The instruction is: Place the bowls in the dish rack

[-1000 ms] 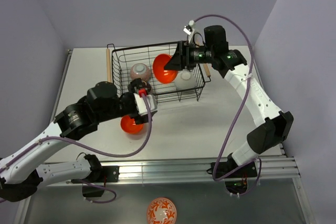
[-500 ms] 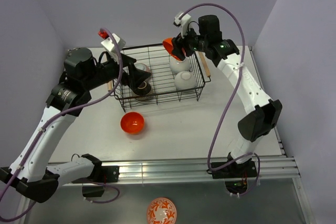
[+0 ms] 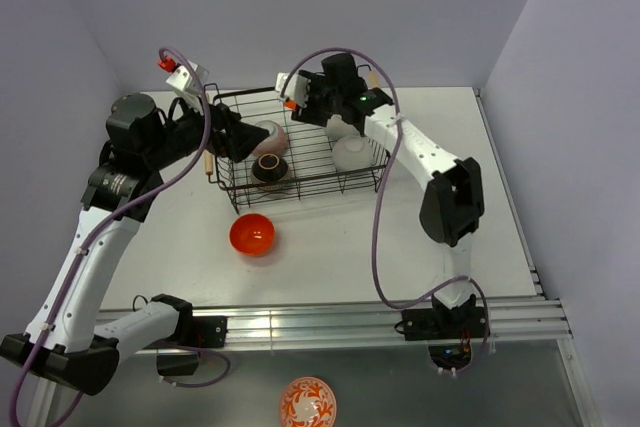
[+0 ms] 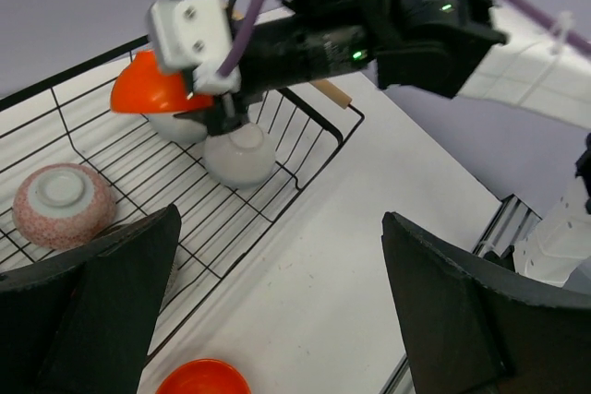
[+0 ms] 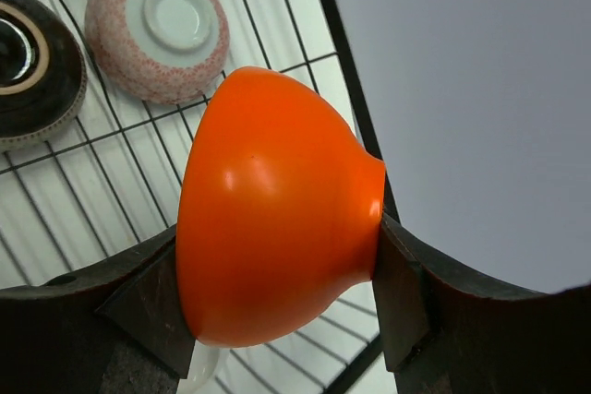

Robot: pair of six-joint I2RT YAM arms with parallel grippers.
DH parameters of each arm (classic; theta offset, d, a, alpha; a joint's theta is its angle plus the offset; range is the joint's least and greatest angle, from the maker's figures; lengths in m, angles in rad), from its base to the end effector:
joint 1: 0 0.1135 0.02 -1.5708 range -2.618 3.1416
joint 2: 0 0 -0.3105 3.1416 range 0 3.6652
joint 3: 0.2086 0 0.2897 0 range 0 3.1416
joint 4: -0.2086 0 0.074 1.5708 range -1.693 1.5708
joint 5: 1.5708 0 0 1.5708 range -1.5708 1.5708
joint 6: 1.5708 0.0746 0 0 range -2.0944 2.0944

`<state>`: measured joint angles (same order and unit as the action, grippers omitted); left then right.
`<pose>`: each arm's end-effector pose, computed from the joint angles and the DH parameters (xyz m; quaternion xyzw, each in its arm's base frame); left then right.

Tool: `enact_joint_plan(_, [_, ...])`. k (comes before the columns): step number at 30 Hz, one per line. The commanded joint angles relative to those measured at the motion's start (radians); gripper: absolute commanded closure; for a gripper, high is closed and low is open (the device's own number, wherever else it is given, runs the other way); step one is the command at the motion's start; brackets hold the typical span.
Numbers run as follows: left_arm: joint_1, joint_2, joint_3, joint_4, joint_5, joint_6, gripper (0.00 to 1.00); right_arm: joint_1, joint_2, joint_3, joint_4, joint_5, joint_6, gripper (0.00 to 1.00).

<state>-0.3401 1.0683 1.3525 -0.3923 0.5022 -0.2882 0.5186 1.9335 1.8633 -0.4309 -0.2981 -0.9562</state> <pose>0.2371 -0.1220 0.5076 0.1846 0.7164 -0.3758 0.5581 0.4621 0.2889 0.3740 -0.6281 0.5789 0.0153 0.5198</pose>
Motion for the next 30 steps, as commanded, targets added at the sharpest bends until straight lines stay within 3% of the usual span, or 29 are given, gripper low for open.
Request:
enact_joint_plan(1, [0.024,-0.033,-0.015,0.053,0.035,-0.023,0.04,0.021,0.083,0.094,0.07,0.085,-0.118,1.0])
enact_joint_plan(5, [0.047,-0.042,-0.039,0.061,0.056,-0.022,0.04,0.029,0.185,0.192,0.038,0.12,-0.165,1.0])
enact_joint_plan(12, [0.088,-0.045,-0.065,0.07,0.087,-0.012,0.05,0.043,0.237,0.168,0.06,0.18,-0.297,1.0])
enact_joint_plan(30, [0.171,-0.067,-0.084,0.05,0.122,0.04,0.05,0.066,0.348,0.201,0.142,0.251,-0.283,1.0])
